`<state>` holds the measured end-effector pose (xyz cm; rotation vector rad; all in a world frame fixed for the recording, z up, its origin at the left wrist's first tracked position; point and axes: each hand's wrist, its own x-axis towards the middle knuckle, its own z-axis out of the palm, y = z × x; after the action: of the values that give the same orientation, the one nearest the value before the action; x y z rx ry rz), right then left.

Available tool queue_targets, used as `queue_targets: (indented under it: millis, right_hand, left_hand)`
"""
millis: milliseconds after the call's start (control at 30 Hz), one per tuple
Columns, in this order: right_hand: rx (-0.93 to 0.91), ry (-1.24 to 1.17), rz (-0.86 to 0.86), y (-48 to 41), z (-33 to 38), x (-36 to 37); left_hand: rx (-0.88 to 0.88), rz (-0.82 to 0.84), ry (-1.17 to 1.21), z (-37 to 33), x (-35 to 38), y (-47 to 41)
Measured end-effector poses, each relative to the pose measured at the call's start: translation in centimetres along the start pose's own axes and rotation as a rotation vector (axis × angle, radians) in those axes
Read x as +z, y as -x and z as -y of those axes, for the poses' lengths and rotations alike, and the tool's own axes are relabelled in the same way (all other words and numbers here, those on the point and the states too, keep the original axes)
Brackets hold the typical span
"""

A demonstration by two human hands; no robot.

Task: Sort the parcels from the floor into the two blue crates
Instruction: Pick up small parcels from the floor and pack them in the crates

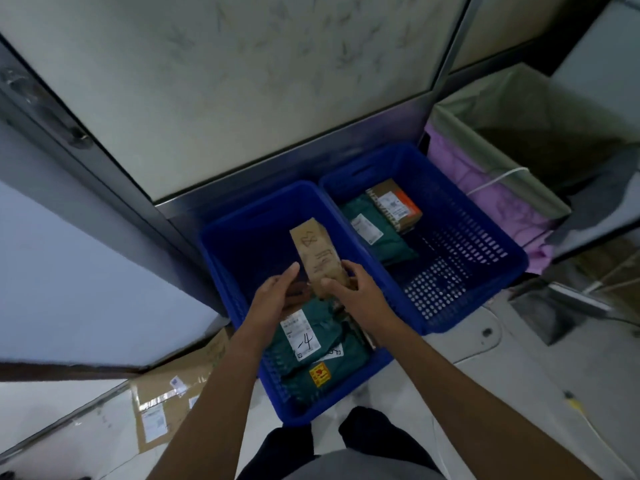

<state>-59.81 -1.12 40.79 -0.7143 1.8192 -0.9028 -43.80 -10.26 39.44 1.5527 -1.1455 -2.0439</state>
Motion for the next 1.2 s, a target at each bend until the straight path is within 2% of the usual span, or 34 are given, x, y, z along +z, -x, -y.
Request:
queue_targets:
  millis: [133,333,500,600,800,1067,1200]
  right_hand:
    - [0.139,-0.347,0.004,-0.5,0.4,0.9]
    - [0.187,-0.729,0.074,0.1,0.7,2.8]
    - [0.222,-0.88,0.094,-0.4,0.0,3.0]
    - [0.276,-0.839,0.052,-1.8,-1.2,2.7]
    - [0.354,-0.565,-0.087,-5.9,-5.6,1.2]
    - [0.487,-0.414,-0.03,-11.9,-13.0,-1.8]
    - [0.424,-0.175,0.036,-14.9,-15.3,-2.3]
  left_hand:
    - [-0.045,0.121,-0.048,-0.2,-1.5,-1.5]
    - [-0.058,0.279,-0.14,-1.4,-1.2,-2.8]
    - [-0.109,0.406,0.012,-2.0,-1.1,-5.1]
    - [-0.141,0.387,-0.007,-1.6,-0.4,-7.1]
    - [-0.186,0.15,-0.092,0.9,1.2,-12.3]
    - [-0.22,-0.009,-0.251,6.6,4.9,-20.8]
    - [-0.226,-0.001,-0.324,10.5,7.3,-24.7]
